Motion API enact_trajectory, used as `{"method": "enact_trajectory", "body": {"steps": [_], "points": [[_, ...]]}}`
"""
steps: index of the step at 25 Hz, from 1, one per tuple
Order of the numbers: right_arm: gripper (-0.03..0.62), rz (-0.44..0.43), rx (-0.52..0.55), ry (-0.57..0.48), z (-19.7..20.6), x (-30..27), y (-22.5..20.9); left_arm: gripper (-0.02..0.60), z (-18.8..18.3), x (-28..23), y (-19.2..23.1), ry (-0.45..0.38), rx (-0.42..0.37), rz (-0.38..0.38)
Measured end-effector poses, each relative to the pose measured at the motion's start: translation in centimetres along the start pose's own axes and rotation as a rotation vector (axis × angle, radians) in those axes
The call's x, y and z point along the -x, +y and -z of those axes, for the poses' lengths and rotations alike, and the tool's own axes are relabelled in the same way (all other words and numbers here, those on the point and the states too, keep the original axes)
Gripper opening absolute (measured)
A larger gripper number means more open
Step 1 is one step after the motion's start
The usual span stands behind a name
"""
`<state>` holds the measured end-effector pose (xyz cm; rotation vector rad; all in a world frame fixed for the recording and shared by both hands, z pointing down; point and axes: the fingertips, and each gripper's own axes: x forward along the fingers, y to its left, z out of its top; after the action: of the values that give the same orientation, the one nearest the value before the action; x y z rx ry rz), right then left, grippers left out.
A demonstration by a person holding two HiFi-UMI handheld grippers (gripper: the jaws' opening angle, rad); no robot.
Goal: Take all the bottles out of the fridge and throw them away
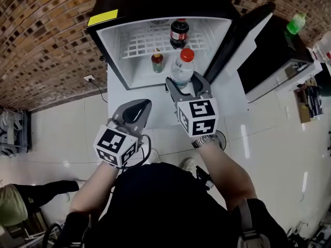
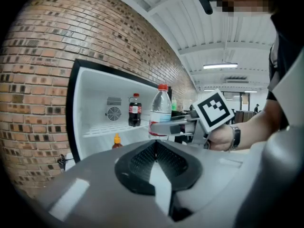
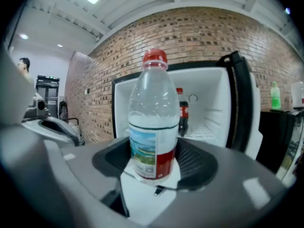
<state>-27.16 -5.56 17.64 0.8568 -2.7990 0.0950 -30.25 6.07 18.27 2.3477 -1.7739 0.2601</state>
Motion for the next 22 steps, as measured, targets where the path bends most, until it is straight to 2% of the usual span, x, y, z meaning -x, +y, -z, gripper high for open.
{"method": "enact_trajectory", "body": {"steps": [5,8,15,22], "points": [[0.287,0.013,0.002,0.046,4.2,7.7,-4.5,0.005,0.0,-4.3,-7.5,0.008,-0.024,0.08],[0.287,0.043,-0.021,0.104,8.3,12.1,-7.8,0.005,0.9,-7.3,-12.3,0.019,-0.034,0.145],[0.287,0.11,-0.093,0.252,19.1,21.7,-14.1,0.005,5.2,-13.8,-23.1,0.079,-0.039,0.282],[0.287,0.148,-0.135,0.345,29.7,25.7,-18.0,0.004,11.9,-19.6,-29.5,0.179,-0.065,0.382]]}}
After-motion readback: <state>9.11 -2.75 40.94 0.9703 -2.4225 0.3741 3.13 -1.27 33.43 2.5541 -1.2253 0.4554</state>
